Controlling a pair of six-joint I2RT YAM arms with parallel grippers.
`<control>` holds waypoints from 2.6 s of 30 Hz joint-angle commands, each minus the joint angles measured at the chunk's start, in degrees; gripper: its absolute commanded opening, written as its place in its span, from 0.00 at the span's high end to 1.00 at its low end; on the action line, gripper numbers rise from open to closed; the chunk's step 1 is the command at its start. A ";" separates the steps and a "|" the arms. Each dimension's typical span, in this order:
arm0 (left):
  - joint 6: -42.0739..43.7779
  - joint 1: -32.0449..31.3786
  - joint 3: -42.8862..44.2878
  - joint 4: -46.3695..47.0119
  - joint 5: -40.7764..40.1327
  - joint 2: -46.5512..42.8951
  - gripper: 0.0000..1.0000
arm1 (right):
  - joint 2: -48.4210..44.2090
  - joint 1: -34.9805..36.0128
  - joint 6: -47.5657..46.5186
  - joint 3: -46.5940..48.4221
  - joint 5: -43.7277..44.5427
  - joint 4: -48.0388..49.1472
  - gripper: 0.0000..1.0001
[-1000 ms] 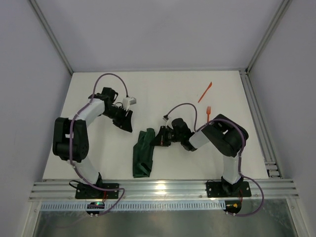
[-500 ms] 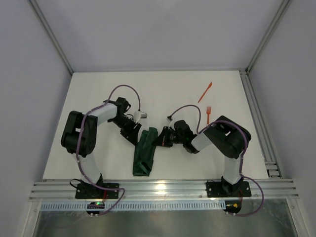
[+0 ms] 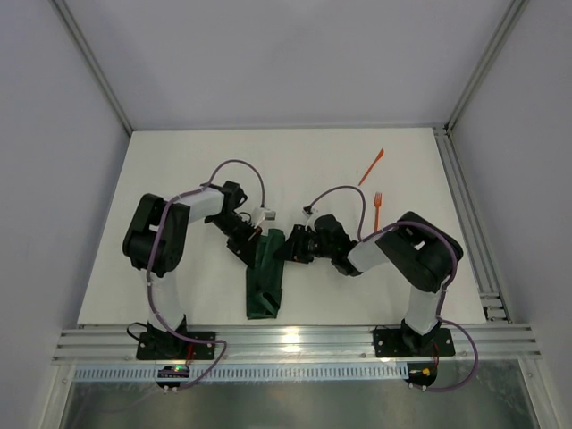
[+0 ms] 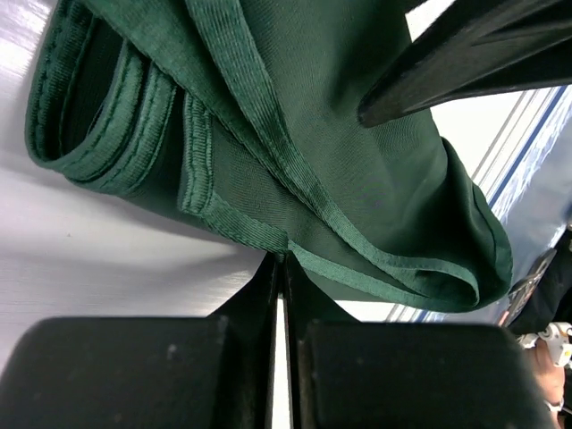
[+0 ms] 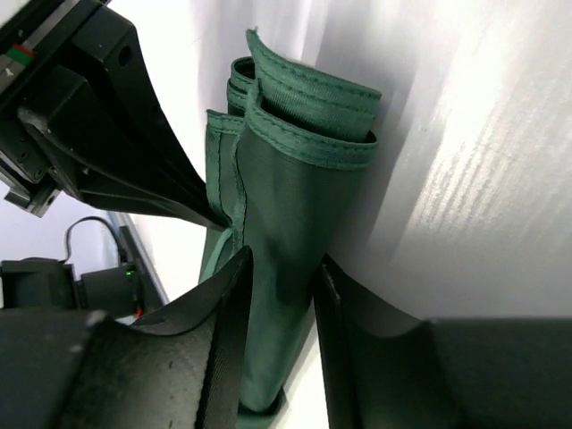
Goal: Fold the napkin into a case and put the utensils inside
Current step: Stuff the top corner of the smaller-rectangle-folded napkin into the folded napkin.
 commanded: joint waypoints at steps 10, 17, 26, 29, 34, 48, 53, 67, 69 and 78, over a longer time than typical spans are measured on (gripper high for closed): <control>-0.39 -0.12 3.73 2.22 -0.45 -0.48 1.00 | -16.80 -0.05 -29.32 6.81 16.57 -32.87 0.49; -0.84 -0.12 4.96 3.01 -0.80 -0.65 1.00 | -9.45 -0.05 -36.63 12.78 10.60 -28.24 0.54; -1.80 -0.12 5.83 4.07 -0.98 -0.39 0.97 | 0.15 1.00 -35.13 14.01 3.83 -11.25 0.59; -2.42 -0.12 6.62 5.03 -1.86 -0.30 0.97 | 2.00 2.14 -36.36 15.07 3.48 -9.59 0.59; -2.59 -0.12 7.15 6.62 -3.88 -0.30 0.97 | 2.18 3.29 -36.89 14.02 4.36 -7.21 0.59; -4.70 2.34 8.12 7.67 -0.81 0.93 0.92 | 3.58 3.90 -32.68 13.31 5.76 -5.53 0.59; -4.18 2.87 7.59 7.50 -0.28 0.75 0.89 | 4.46 3.90 -32.32 13.66 6.90 -6.59 0.59; -3.47 6.83 8.82 4.24 3.51 -4.87 0.62 | 4.64 3.90 -32.23 15.69 9.54 -10.37 0.59; -3.56 6.39 9.00 4.59 1.67 -4.52 0.61 | 4.64 3.81 -32.15 16.04 9.37 -10.46 0.59; -4.88 2.08 8.91 6.78 -0.72 1.55 0.57 | 4.55 3.90 -30.83 16.92 9.19 -10.20 0.58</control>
